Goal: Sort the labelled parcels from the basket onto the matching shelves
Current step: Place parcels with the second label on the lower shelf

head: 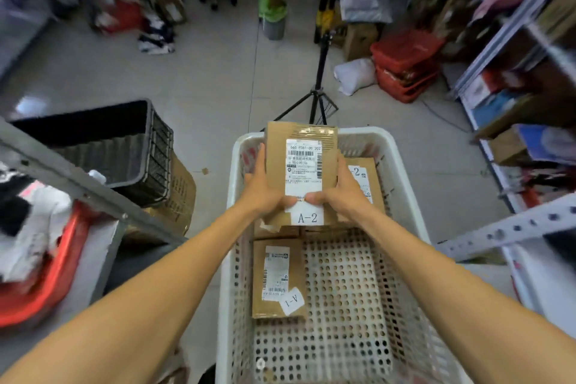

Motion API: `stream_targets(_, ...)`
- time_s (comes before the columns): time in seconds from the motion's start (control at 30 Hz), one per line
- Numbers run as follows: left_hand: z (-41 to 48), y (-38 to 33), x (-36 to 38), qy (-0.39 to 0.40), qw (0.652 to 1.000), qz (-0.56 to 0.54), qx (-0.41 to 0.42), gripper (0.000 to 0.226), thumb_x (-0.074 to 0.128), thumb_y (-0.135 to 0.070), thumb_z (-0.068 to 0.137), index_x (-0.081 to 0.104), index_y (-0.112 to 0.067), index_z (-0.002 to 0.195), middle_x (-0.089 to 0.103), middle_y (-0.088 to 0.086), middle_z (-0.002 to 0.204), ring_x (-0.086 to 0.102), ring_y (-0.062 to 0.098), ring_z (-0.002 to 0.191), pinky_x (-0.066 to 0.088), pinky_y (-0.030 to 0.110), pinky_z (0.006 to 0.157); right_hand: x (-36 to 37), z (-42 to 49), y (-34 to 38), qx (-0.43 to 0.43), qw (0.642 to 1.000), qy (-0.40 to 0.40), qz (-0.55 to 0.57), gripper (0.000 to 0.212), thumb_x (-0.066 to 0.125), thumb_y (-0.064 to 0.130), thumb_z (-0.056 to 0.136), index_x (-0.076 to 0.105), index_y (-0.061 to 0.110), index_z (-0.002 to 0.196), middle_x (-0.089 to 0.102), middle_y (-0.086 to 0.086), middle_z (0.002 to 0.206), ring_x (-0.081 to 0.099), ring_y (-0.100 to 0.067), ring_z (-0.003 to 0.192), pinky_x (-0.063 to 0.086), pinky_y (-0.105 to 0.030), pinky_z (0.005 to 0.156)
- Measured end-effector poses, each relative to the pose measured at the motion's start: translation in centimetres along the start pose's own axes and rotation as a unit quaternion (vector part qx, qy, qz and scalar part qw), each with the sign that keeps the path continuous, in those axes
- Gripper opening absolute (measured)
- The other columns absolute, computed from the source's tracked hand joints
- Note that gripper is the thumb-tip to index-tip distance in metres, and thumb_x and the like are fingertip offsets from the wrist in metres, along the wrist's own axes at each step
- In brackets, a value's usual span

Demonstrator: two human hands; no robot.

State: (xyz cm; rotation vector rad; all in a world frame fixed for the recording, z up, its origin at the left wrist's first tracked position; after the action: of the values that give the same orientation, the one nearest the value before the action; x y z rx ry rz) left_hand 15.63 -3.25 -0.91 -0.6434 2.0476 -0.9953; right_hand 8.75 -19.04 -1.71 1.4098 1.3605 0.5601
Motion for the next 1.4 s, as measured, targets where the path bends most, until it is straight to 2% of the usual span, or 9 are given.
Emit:
stream_targets(0.07,-2.1,-2.6,-1.2,-0.006,0.999,-0.022,0.023,0.132,0.083,-0.010,0.059,-0.007,-0.033,0.152,0.032,0.003,0.152,0.031,0.024,0.139,0.032,0.050,0.112,-1.3,-2.0,3.3,-0.030,1.000,-0.002,0.006,0.086,0.078,-0.005,0.065,0.030,0.033,0.124,0.059,0.006,0.120,0.056,-0.015,0.114,0.049,-0.030,0.092)
stream_targets(0.2,-6.2,-7.4,-4.1,-0.019,0.996,-0.039,0.073,0.129,0.084,-0.018,0.050,0.005,-0.035,0.151,0.050,0.001,0.137,0.048,0.021,0.124,0.043,0.047,0.103,-3.2,-5.8,9.2,-0.097,0.995,-0.007,0.001,0.086,0.077,-0.005,0.064,0.029,0.032,0.125,0.061,0.008,0.118,0.059,-0.011,0.111,0.048,-0.039,0.098)
stream_targets(0.33,-10.5,-12.3,-6.6,-0.014,0.990,-0.065,0.123,0.124,0.080,0.005,0.064,0.002,-0.032,0.153,0.045,-0.006,0.138,0.043,0.013,0.122,0.040,0.031,0.101,-4.8,-9.6,14.3,-0.141,0.990,-0.025,0.016,0.084,0.074,-0.010,0.069,0.029,0.023,0.131,0.060,0.015,0.108,0.058,0.009,0.094,0.049,-0.011,0.080)
stream_targets(0.47,-14.6,-16.2,-8.9,-0.017,0.980,-0.062,0.190,0.123,0.080,0.005,0.067,0.001,-0.033,0.153,0.043,-0.010,0.137,0.043,0.008,0.119,0.040,0.029,0.100,-5.7,-13.6,18.4,-0.189,0.980,-0.055,0.022,0.092,0.078,-0.004,0.060,0.030,0.033,0.129,0.063,0.007,0.117,0.062,-0.011,0.111,0.051,-0.045,0.096)
stream_targets(0.63,-19.4,-19.0,-10.3,-0.005,0.969,-0.038,0.243,0.126,0.084,-0.004,0.065,-0.001,-0.035,0.153,0.045,-0.017,0.130,0.047,0.011,0.120,0.040,0.040,0.107,-6.6,-19.5,21.5,-0.185,0.976,-0.114,-0.001,0.126,0.085,0.009,0.057,0.004,0.030,0.151,0.049,0.008,0.140,0.049,-0.013,0.128,0.042,-0.040,0.106)
stream_targets(0.77,-23.2,-18.5,-10.3,0.015,0.962,-0.028,0.270,0.127,0.086,-0.011,0.066,-0.004,-0.035,0.152,0.041,-0.018,0.131,0.045,0.008,0.120,0.039,0.041,0.109,-6.0,-24.0,21.8,-0.165,0.977,-0.135,-0.026,0.131,0.084,0.008,0.062,-0.008,0.032,0.152,0.038,0.005,0.151,0.041,-0.015,0.134,0.036,-0.041,0.111)
stream_targets(1.0,-30.2,-18.3,-8.6,0.048,0.952,-0.004,0.303,0.126,0.084,-0.007,0.068,-0.005,-0.038,0.151,0.039,-0.020,0.128,0.047,0.010,0.117,0.042,0.027,0.098,-6.3,-32.3,19.8,-0.153,0.974,-0.163,-0.025,0.130,0.085,0.010,0.067,-0.012,0.031,0.152,0.032,0.005,0.151,0.034,-0.011,0.135,0.028,-0.033,0.114)
stream_targets(1.13,-34.2,-19.1,-6.8,0.048,0.946,0.007,0.320,0.129,0.086,-0.011,0.066,-0.006,-0.046,0.149,0.044,-0.004,0.143,0.048,0.016,0.123,0.045,0.031,0.098,-7.8,-37.1,19.4,-0.155,0.971,-0.176,-0.035,0.135,0.088,0.015,0.064,-0.013,0.034,0.151,0.028,0.001,0.155,0.033,-0.017,0.139,0.028,-0.039,0.115)
stream_targets(1.4,-44.1,-19.4,0.4,0.074,0.930,-0.002,0.359,0.125,0.082,0.001,0.068,-0.002,-0.041,0.151,0.040,-0.017,0.125,0.049,0.009,0.111,0.048,0.011,0.074,-11.1,-48.8,14.6,-0.156,0.958,-0.240,-0.031,0.131,0.088,0.015,0.064,-0.007,0.036,0.152,0.034,-0.002,0.151,0.038,-0.022,0.136,0.034,-0.047,0.112)
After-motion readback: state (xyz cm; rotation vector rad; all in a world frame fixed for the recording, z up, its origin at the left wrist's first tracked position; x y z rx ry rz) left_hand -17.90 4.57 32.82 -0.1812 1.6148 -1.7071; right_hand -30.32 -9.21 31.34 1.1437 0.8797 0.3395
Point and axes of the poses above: each hand's wrist, its own z-axis towards the middle knuckle, its own x-axis out of the palm, y = z × x, the point moved 6 cm from there along z, towards the middle knuckle
